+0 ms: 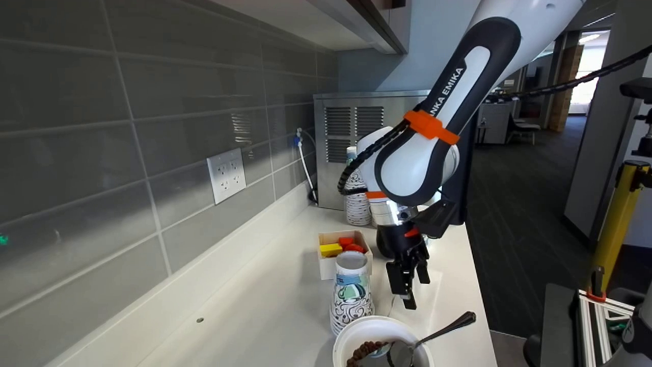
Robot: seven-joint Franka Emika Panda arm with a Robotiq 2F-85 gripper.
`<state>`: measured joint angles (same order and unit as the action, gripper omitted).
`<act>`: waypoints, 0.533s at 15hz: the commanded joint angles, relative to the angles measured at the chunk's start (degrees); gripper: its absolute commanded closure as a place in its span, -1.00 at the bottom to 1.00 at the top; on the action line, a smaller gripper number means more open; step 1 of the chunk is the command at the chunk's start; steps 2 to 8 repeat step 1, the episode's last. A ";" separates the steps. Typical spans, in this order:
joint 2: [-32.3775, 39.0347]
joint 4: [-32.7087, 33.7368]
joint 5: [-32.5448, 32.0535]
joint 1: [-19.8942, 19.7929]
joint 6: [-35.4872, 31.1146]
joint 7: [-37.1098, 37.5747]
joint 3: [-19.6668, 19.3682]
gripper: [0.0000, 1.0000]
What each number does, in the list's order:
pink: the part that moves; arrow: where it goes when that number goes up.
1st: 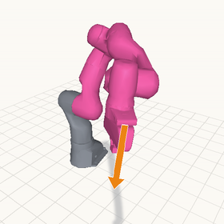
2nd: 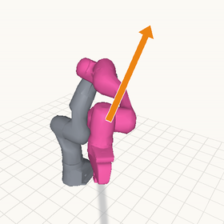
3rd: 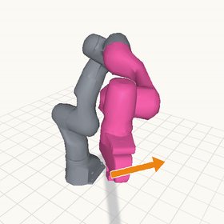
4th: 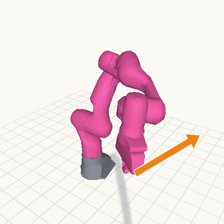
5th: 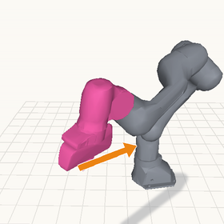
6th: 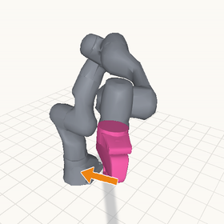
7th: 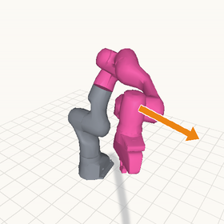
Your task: Use the white napkin to wipe the countertop.
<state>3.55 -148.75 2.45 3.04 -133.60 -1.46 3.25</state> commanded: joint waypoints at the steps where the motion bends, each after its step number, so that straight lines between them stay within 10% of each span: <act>1: -7.27 -4.55 -1.75 0.33 0.68 2.30 0.13 -1.00; 8: -7.27 -4.55 -1.75 0.33 0.68 2.30 0.13 -1.00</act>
